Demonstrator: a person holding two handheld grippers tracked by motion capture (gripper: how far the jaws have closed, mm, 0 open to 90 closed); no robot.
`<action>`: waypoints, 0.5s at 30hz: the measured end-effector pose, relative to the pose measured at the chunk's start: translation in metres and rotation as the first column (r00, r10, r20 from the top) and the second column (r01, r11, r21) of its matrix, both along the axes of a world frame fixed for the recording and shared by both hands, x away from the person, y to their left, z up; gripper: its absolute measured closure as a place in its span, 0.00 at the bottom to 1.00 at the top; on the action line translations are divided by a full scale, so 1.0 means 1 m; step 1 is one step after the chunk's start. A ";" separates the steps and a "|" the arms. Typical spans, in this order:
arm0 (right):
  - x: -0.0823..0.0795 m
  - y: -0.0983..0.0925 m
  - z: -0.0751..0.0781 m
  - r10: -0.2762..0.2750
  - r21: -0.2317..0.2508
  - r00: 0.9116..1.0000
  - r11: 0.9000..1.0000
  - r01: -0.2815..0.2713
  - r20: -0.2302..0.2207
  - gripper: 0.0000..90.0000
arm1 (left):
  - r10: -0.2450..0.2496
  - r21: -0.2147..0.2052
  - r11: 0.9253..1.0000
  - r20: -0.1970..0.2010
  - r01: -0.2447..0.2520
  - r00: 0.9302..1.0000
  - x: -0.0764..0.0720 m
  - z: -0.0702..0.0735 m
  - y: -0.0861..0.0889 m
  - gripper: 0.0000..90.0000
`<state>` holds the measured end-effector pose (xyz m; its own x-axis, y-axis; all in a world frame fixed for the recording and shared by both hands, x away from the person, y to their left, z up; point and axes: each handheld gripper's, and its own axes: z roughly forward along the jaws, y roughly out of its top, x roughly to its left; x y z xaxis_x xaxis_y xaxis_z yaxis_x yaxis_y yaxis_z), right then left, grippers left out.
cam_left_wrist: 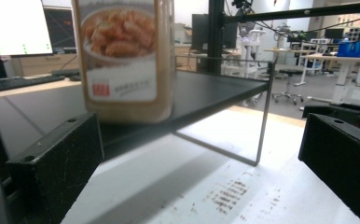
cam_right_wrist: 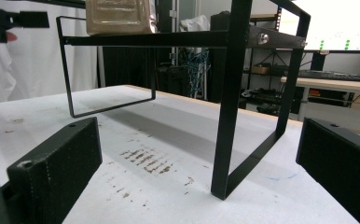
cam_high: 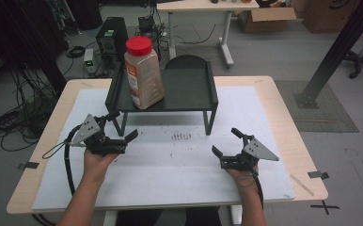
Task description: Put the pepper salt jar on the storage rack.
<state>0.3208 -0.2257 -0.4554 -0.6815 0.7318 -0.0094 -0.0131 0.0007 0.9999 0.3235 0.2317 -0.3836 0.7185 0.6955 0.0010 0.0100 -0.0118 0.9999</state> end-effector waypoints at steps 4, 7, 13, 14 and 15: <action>0.000 0.000 0.000 0.000 0.000 1.000 1.000 0.000 0.000 0.00 | 0.012 -0.017 1.000 -0.014 -0.012 1.000 -0.003 -0.016 0.004 0.00; 0.000 0.000 0.000 0.000 -0.001 1.000 1.000 0.000 -0.001 0.00 | 0.016 -0.018 1.000 -0.020 -0.017 1.000 -0.003 -0.021 0.005 0.00; 0.000 0.000 0.000 0.000 0.000 1.000 1.000 0.000 0.000 0.00 | 0.024 -0.005 1.000 -0.018 -0.024 1.000 -0.005 -0.030 0.007 0.00; 0.000 0.000 0.000 0.000 0.000 1.000 1.000 0.000 0.000 0.00 | 0.024 0.001 1.000 -0.021 -0.024 1.000 -0.005 -0.034 0.008 0.00; 0.000 0.000 0.000 0.000 0.000 1.000 1.000 0.000 0.000 0.00 | 0.025 0.003 1.000 -0.023 -0.025 0.999 -0.006 -0.037 0.008 0.00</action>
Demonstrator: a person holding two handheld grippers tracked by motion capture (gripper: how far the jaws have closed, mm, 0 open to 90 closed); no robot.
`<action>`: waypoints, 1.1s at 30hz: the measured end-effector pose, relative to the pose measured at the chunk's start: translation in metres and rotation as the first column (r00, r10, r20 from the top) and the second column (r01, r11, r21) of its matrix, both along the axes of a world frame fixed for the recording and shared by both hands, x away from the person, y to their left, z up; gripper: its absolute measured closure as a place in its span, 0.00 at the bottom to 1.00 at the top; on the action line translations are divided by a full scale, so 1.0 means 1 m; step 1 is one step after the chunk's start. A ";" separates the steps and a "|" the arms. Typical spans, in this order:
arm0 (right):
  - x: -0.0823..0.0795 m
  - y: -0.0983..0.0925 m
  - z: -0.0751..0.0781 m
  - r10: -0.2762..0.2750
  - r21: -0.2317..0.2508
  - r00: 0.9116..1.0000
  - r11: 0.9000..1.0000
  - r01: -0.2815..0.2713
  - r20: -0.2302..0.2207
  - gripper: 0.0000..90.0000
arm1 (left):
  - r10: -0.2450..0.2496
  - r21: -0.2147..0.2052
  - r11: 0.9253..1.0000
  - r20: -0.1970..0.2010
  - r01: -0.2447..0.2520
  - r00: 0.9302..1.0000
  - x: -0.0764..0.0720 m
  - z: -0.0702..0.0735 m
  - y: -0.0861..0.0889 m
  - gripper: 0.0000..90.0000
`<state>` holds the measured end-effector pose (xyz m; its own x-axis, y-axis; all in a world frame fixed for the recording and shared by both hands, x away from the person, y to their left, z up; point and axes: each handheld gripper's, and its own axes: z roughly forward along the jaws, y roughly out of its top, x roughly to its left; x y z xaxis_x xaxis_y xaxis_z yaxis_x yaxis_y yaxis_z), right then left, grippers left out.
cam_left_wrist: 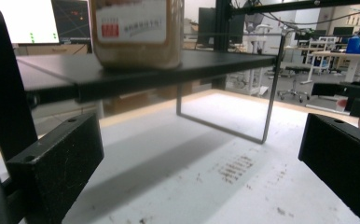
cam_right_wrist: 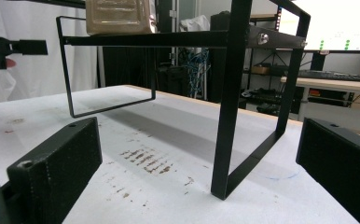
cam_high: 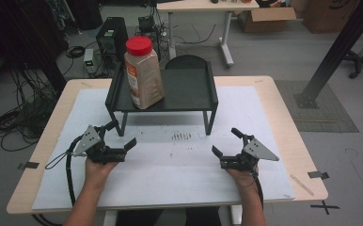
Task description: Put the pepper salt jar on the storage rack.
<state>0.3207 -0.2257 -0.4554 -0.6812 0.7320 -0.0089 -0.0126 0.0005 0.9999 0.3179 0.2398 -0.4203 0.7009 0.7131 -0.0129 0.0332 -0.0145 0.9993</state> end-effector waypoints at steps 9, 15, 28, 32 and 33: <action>0.000 0.000 0.000 0.000 -0.001 1.000 1.000 0.000 0.001 0.00 | 0.028 -0.008 1.000 -0.028 -0.028 0.999 -0.003 -0.018 0.008 0.00; 0.000 0.000 0.000 0.000 -0.002 1.000 1.000 0.000 0.001 0.00 | 0.030 -0.002 1.000 -0.031 -0.030 0.999 -0.004 -0.026 0.010 0.00; 0.000 0.000 0.000 0.000 0.001 1.000 1.000 0.000 0.002 0.00 | 0.068 0.024 0.997 0.029 -0.069 0.997 -0.012 -0.033 0.008 0.00; 0.000 0.000 0.000 0.000 0.000 1.000 1.000 0.000 0.003 0.00 | 0.070 0.026 0.997 0.042 -0.071 0.997 -0.013 -0.033 0.008 0.00; 0.000 0.000 0.000 0.000 0.000 1.000 1.000 0.000 0.003 0.00 | 0.070 0.032 0.997 0.044 -0.071 0.997 -0.013 -0.033 0.007 0.00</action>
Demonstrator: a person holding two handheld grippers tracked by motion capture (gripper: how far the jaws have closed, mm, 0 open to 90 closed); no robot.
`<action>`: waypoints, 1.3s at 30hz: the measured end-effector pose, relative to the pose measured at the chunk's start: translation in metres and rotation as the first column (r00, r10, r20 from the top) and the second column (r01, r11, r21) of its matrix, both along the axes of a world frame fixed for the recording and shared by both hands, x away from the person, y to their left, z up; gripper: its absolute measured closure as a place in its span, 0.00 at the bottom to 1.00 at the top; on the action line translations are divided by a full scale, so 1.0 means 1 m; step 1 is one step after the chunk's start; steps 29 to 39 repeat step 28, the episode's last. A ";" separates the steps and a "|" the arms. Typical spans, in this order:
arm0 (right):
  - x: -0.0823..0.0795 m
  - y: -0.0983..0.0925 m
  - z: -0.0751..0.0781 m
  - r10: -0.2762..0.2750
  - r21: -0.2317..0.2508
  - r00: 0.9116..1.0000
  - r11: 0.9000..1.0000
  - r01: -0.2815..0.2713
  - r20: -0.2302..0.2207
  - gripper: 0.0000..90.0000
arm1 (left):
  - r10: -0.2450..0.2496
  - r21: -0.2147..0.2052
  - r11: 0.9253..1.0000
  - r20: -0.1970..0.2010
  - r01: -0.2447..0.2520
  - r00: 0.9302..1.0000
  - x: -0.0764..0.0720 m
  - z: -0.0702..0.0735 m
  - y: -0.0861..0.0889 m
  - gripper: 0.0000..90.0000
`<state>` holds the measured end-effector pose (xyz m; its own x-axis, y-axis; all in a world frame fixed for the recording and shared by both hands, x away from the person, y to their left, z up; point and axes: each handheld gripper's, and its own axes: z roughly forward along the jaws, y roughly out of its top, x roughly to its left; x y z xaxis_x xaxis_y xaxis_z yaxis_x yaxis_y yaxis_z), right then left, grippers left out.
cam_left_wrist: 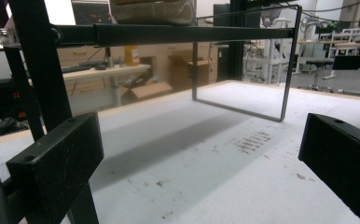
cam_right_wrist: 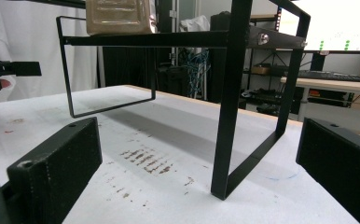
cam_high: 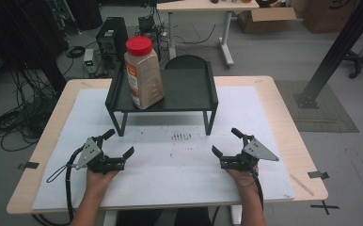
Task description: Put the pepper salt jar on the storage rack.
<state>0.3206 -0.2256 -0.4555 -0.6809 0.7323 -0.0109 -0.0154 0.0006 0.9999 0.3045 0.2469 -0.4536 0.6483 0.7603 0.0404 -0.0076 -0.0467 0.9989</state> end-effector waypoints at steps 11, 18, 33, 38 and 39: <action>0.000 0.000 0.000 0.000 -0.002 1.000 1.000 0.000 0.000 0.00 | 0.004 -0.010 1.000 -0.010 -0.004 1.000 0.001 0.000 0.001 0.00; 0.000 0.000 0.000 0.000 -0.002 1.000 1.000 0.000 0.001 0.00 | 0.004 -0.009 1.000 -0.009 -0.004 1.000 0.001 0.000 0.001 0.00; 0.000 0.000 0.000 0.000 -0.001 1.000 1.000 0.000 0.001 0.00 | 0.004 -0.010 1.000 -0.009 -0.004 1.000 0.001 0.000 0.001 0.00; 0.000 0.000 0.000 0.000 -0.001 1.000 1.000 0.000 0.001 0.00 | 0.004 -0.010 1.000 -0.009 -0.004 1.000 0.001 0.000 0.001 0.00; 0.000 0.000 0.000 0.000 -0.001 1.000 1.000 0.000 0.001 0.00 | 0.004 -0.010 1.000 -0.009 -0.004 1.000 0.001 0.000 0.001 0.00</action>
